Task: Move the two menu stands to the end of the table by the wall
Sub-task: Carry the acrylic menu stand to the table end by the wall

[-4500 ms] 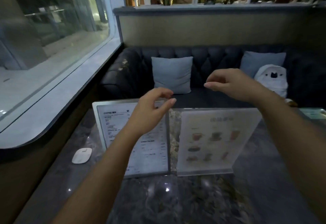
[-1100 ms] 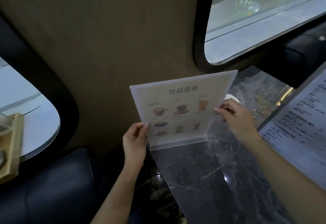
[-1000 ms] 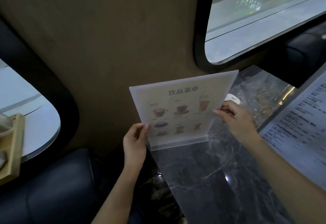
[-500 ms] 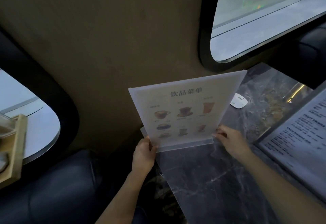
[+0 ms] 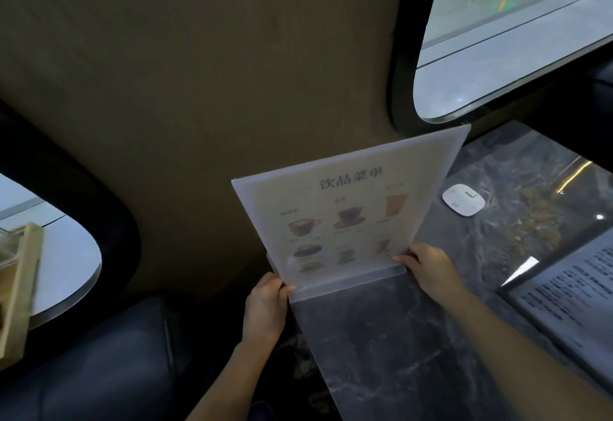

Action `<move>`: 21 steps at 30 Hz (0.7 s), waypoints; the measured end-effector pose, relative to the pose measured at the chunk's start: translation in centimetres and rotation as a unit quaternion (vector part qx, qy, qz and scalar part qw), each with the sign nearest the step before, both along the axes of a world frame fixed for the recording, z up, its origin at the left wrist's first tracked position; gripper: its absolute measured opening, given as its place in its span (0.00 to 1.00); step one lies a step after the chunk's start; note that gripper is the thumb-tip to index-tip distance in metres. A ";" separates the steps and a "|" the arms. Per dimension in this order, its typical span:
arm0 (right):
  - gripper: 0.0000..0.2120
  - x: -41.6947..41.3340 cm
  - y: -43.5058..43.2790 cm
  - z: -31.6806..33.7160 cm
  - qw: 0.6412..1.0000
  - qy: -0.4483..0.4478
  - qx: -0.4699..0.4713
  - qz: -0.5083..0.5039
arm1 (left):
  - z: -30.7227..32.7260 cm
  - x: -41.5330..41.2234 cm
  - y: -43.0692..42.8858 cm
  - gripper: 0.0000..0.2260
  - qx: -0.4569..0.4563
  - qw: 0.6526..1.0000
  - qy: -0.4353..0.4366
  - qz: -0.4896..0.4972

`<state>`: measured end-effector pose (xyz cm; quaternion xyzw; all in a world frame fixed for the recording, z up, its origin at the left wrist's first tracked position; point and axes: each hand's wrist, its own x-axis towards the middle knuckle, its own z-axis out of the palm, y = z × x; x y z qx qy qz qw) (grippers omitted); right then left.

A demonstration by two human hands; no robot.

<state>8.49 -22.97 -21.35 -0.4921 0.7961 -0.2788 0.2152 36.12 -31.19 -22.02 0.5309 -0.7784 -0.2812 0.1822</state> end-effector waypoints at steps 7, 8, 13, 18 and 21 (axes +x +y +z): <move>0.06 0.0 -4.2 0.1 1.000 -0.002 0.004 0.028 | -0.2 0.3 -1.3 0.05 0.002 0.999 0.002 0.050; 0.05 0.1 -4.8 0.1 0.999 -0.002 -0.006 0.035 | -0.2 0.4 -1.6 0.05 -0.001 0.998 0.007 0.059; 0.07 0.4 -7.8 -0.1 0.998 -0.018 -0.001 0.060 | -0.2 1.0 -3.3 0.03 0.001 0.995 -0.002 0.096; 0.08 -0.1 -9.5 0.0 0.998 -0.030 0.001 0.063 | -0.7 0.7 -3.8 0.03 0.004 0.992 0.000 0.125; 0.08 -0.5 -10.8 0.0 0.997 -0.046 0.005 0.055 | -0.6 0.2 -4.1 0.03 0.001 0.990 -0.006 0.144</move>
